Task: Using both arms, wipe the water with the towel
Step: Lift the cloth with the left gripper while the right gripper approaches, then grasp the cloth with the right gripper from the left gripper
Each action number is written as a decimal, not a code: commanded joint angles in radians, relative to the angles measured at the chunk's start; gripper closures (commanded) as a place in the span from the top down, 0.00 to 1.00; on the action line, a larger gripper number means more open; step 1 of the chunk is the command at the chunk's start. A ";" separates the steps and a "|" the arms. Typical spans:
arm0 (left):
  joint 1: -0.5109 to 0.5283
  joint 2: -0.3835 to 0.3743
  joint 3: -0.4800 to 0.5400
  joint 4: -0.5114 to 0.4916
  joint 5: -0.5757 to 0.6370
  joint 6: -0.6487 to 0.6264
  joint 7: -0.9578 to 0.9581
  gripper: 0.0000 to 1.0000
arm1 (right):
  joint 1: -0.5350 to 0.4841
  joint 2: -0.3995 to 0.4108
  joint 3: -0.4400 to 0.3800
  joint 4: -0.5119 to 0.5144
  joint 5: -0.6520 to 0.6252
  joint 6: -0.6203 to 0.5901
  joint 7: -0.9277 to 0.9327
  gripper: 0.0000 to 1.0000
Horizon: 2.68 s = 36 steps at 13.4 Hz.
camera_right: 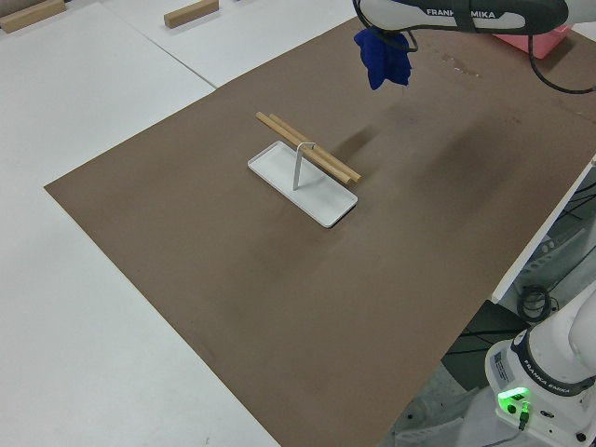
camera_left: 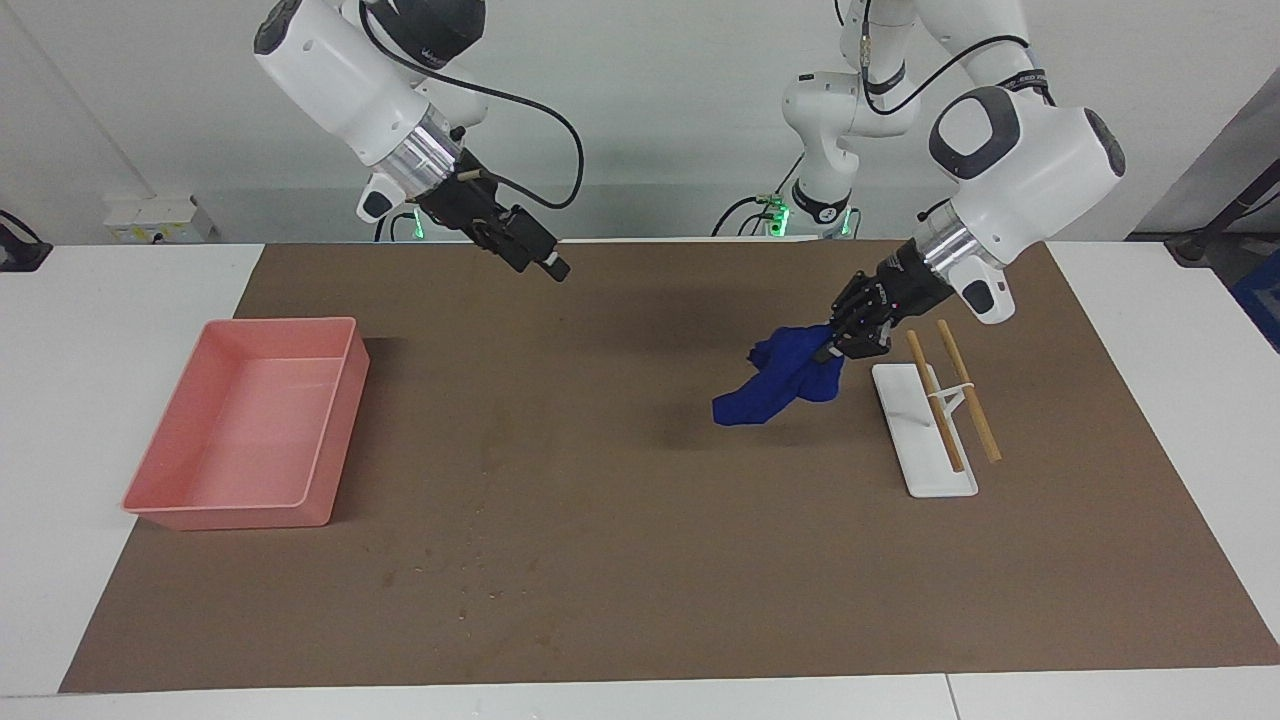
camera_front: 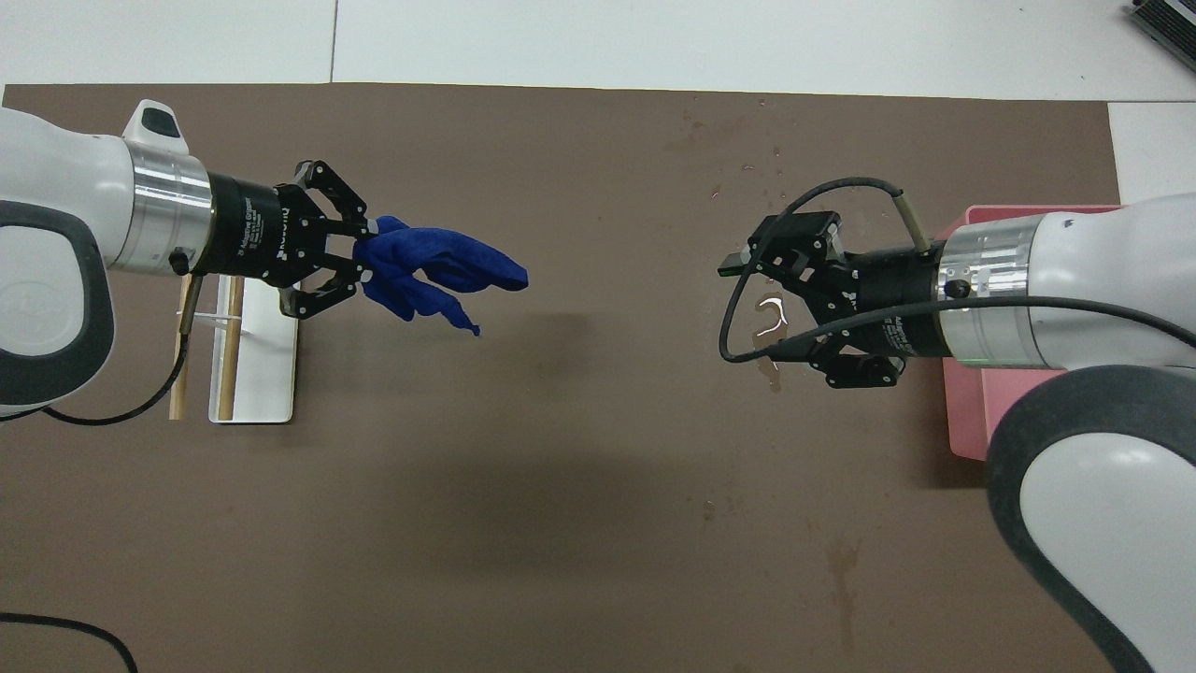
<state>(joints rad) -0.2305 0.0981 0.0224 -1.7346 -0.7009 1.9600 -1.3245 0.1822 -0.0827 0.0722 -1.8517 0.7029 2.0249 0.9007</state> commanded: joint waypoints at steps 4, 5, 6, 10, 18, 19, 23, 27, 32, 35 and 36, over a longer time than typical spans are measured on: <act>-0.136 -0.028 -0.019 -0.017 -0.160 0.233 -0.260 0.00 | 0.135 -0.003 0.000 -0.102 0.210 0.250 0.299 1.00; -0.157 -0.037 -0.021 -0.017 -0.160 0.252 -0.283 0.00 | 0.152 -0.002 0.000 -0.115 0.219 0.253 0.305 1.00; -0.173 -0.044 -0.021 -0.017 -0.166 0.255 -0.288 0.00 | 0.154 0.006 0.000 -0.116 0.246 0.255 0.337 1.00; -0.194 -0.087 -0.032 -0.048 -0.209 0.241 -0.297 0.00 | 0.151 0.018 0.000 -0.123 0.262 0.258 0.337 1.00; -0.305 -0.178 -0.033 -0.175 -0.207 0.263 -0.311 0.00 | 0.146 0.055 0.000 -0.096 0.291 0.353 0.333 1.00; -0.305 -0.181 -0.033 -0.168 -0.207 0.278 -0.317 0.00 | 0.140 0.061 0.000 -0.096 0.294 0.354 0.322 1.00; -0.331 -0.178 -0.036 -0.183 -0.209 0.476 -0.334 0.00 | 0.148 0.067 0.000 -0.100 0.314 0.367 0.285 0.98; -0.426 -0.178 -0.038 -0.232 -0.210 0.680 -0.377 0.00 | 0.152 0.067 0.000 -0.098 0.313 0.370 0.256 0.63; -0.438 -0.187 -0.039 -0.250 -0.210 0.672 -0.383 0.00 | 0.140 0.069 0.000 -0.092 0.314 0.342 0.196 0.00; -0.452 -0.187 -0.041 -0.249 -0.210 0.672 -0.384 0.00 | 0.138 0.069 0.000 -0.092 0.313 0.327 0.158 0.00; -0.452 -0.186 -0.039 -0.247 -0.209 0.672 -0.377 0.00 | 0.138 0.069 0.000 -0.092 0.313 0.322 0.155 0.00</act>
<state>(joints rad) -0.6516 -0.0609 -0.0250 -1.9609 -0.8889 2.6191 -1.7002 0.3315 -0.0217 0.0618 -1.9599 0.9838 2.3737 1.0995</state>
